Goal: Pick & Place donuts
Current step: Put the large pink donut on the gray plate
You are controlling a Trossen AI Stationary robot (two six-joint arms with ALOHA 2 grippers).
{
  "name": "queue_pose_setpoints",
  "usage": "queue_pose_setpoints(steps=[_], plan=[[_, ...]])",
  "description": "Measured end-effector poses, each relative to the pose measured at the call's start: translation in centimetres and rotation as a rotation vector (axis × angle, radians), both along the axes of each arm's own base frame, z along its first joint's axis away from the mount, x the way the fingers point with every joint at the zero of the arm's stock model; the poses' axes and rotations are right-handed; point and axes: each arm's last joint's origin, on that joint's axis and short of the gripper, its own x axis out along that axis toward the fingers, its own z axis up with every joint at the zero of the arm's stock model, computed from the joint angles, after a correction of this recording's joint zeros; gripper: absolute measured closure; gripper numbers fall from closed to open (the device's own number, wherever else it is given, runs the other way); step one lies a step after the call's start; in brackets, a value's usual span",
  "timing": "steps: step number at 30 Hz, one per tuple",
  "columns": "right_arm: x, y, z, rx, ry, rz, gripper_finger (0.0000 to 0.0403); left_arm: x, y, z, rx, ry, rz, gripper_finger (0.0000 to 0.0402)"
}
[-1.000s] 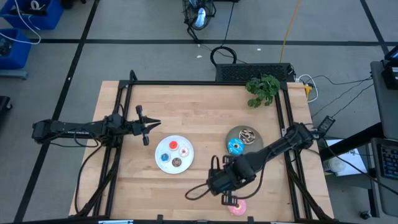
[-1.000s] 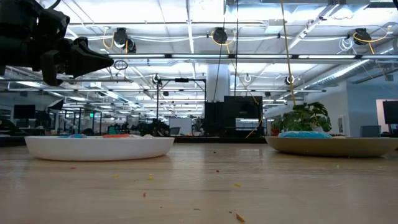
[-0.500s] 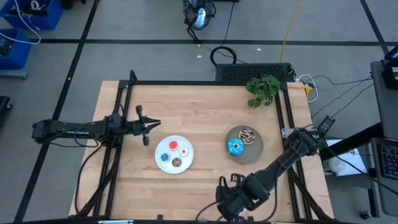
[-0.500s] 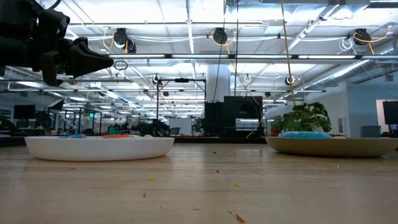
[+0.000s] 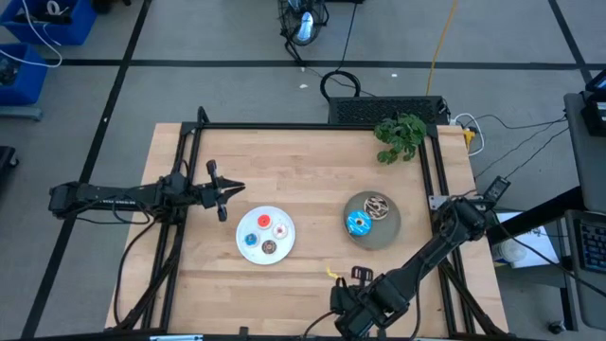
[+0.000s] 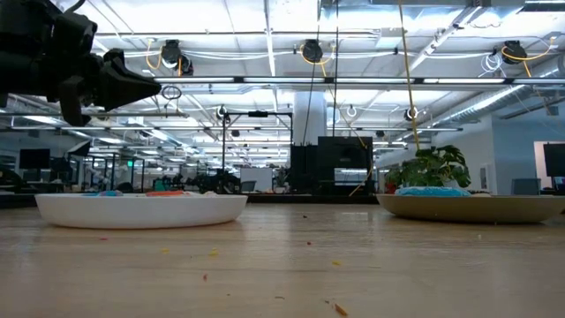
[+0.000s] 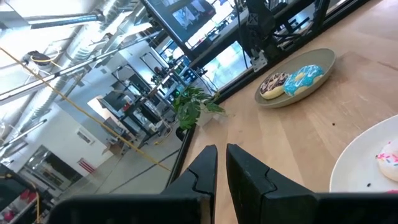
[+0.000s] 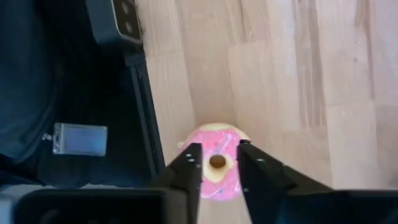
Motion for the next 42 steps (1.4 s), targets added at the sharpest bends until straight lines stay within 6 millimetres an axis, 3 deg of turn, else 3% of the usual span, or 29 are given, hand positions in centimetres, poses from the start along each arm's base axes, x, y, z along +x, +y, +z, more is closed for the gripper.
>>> queue_pose_setpoints(steps=[7, 13, 22, 42], plan=[[-0.4, -0.3, -3.0, -0.037, 0.046, 0.005, 0.0225, 0.0, 0.0, 0.1, 0.002, -0.009, -0.007, 0.036], [-1.1, -1.2, -5.5, -0.068, 0.147, 0.025, 0.0173, 0.0, 0.0, 0.1, 0.0, -0.009, -0.007, 0.036], [-1.5, -1.6, -7.7, -0.103, 0.149, 0.169, 0.0156, 0.0, 0.0, 0.1, -0.016, -0.01, -0.006, 0.036], [-1.8, -1.7, -9.8, -0.047, 0.148, 0.234, 0.014, 0.0, 0.0, 0.1, -0.033, -0.013, -0.006, 0.036]])
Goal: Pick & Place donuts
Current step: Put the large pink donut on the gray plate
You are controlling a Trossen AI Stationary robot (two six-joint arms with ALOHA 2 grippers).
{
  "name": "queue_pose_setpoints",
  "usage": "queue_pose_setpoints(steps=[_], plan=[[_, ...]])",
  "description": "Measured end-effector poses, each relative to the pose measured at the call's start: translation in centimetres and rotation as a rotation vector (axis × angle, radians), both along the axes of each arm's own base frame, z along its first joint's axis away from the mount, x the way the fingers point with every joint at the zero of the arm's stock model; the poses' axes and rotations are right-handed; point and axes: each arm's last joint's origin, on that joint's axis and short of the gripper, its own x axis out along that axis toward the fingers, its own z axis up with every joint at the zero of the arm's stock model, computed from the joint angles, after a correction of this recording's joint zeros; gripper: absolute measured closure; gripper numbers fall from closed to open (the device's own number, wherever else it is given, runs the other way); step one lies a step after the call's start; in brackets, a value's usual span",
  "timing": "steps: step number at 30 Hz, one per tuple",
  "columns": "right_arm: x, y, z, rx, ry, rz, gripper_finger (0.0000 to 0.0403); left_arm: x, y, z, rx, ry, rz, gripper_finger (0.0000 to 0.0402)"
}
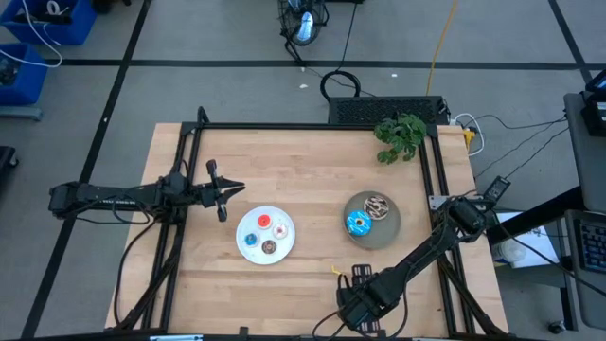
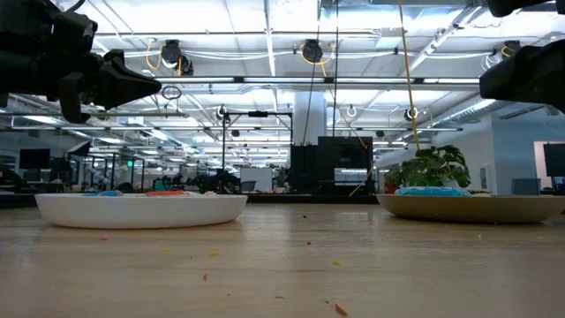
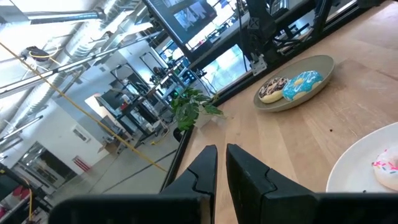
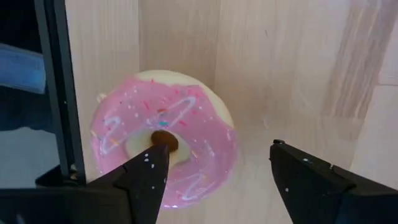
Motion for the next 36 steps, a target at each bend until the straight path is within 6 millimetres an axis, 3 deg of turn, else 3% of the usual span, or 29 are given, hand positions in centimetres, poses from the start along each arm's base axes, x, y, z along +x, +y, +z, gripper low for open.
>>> queue_pose_setpoints(steps=[7, 14, 19, 24, 31, 36], plan=[[0.3, 0.3, -0.1, 0.028, -0.041, 0.023, 0.0149, 0.0, 0.0, 0.0, 0.0, 0.0, 0.0, 0.036], [-0.4, -0.1, -2.3, 0.046, -0.044, 0.025, 0.0168, 0.0, 0.0, 0.0, 0.0, 0.0, 0.0, 0.036], [-0.6, -0.2, -2.7, 0.058, -0.03, 0.038, 0.0191, 0.0, 0.0, 0.0, 0.0, 0.0, 0.0, 0.036], [-0.7, -0.3, -2.7, 0.05, -0.031, 0.061, 0.0241, 0.0, 0.0, 0.0, 0.0, 0.0, 0.0, 0.036], [0.0, -1.4, -2.6, 0.051, -0.018, -0.004, 0.038, 0.0, 0.0, 0.0, 0.0, 0.0, 0.0, 0.036], [0.3, -3.0, -0.1, 0.073, -0.052, -0.043, 0.0378, 0.0, 0.0, 0.0, 0.0, 0.0, -0.001, 0.036]])
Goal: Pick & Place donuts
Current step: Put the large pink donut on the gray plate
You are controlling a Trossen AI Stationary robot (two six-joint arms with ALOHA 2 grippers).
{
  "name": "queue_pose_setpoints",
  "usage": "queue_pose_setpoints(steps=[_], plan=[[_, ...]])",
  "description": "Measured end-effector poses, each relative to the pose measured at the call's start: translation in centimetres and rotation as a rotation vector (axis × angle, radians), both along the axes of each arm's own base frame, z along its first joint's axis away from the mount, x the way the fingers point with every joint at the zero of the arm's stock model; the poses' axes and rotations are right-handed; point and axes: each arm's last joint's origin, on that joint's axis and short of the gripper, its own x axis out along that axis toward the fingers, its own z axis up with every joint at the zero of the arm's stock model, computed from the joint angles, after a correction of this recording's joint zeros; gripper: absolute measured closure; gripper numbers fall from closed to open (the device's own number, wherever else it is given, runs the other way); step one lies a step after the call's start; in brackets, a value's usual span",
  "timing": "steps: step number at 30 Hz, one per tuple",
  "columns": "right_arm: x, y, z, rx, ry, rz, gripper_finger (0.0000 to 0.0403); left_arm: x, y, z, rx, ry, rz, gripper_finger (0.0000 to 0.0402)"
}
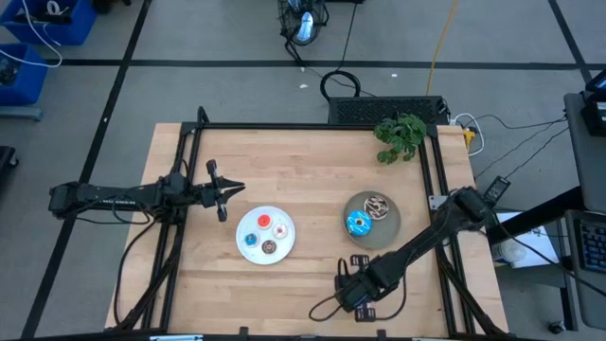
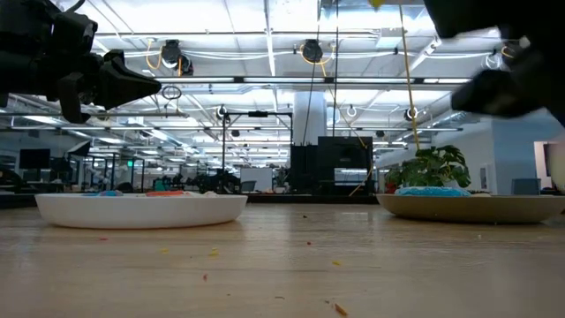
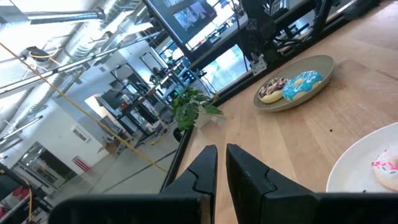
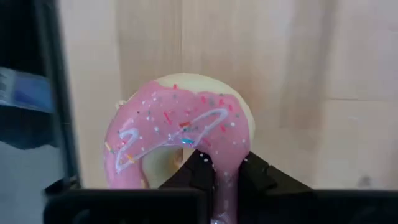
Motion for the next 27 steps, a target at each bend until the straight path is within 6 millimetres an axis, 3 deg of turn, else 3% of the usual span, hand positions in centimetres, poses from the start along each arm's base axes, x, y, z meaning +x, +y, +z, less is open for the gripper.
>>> queue_pose_setpoints(steps=[10, 14, 18, 27], plan=[[-2.8, -4.4, 9.2, 0.046, -0.127, -0.177, 0.0393, 0.0, 0.0, 0.0, 0.0, 0.0, 0.001, 0.036], [-4.0, -6.3, 11.9, 0.055, -0.192, -0.248, 0.0395, 0.0, 0.0, 0.0, 0.0, 0.001, 0.0, 0.036], [-4.6, -7.8, 13.3, 0.066, -0.216, -0.275, 0.0396, 0.0, 0.0, 0.0, 0.003, 0.001, 0.001, 0.036], [-6.1, -9.7, 13.8, 0.04, -0.096, -0.324, 0.0396, 0.0, 0.0, 0.0, 0.003, 0.001, 0.001, 0.036]])
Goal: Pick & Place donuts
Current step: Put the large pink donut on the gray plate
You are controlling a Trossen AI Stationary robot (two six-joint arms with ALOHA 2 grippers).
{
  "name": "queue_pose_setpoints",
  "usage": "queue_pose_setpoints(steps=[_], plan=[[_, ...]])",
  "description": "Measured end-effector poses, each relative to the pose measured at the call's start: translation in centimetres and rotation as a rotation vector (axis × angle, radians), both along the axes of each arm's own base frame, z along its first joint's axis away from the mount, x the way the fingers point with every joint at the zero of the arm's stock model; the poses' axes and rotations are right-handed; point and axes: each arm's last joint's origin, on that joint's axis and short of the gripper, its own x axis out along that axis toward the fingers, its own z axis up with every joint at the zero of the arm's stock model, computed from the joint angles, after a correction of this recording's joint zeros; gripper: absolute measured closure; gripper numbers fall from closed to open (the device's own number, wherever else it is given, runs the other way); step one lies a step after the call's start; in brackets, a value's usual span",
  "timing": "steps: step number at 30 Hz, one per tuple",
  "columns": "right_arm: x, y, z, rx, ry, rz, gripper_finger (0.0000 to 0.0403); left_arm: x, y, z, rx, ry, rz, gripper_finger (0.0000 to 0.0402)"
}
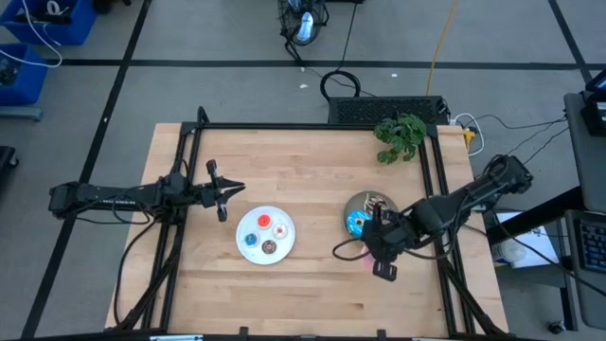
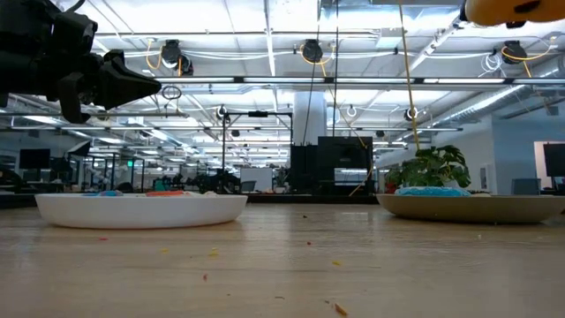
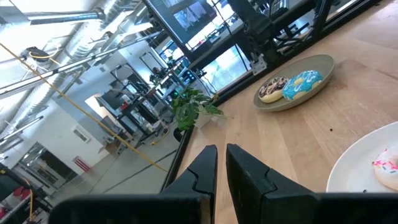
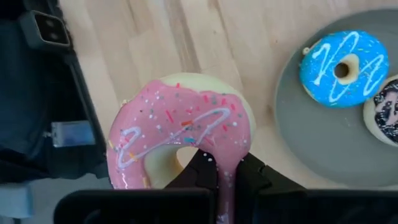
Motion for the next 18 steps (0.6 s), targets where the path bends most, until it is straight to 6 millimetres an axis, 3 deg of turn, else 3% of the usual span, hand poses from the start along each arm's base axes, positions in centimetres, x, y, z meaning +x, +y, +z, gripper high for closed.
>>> queue_pose_setpoints(steps=[9, 18], plan=[[-1.5, -1.8, 1.5, 0.091, 0.042, -0.145, 0.0396, 0.0, 0.0, 0.0, 0.0, 0.0, 0.0, 0.036], [-3.1, -5.2, 1.4, 0.002, 0.229, -0.307, 0.0396, 0.0, 0.0, 0.0, 0.0, 0.0, 0.0, 0.036]])
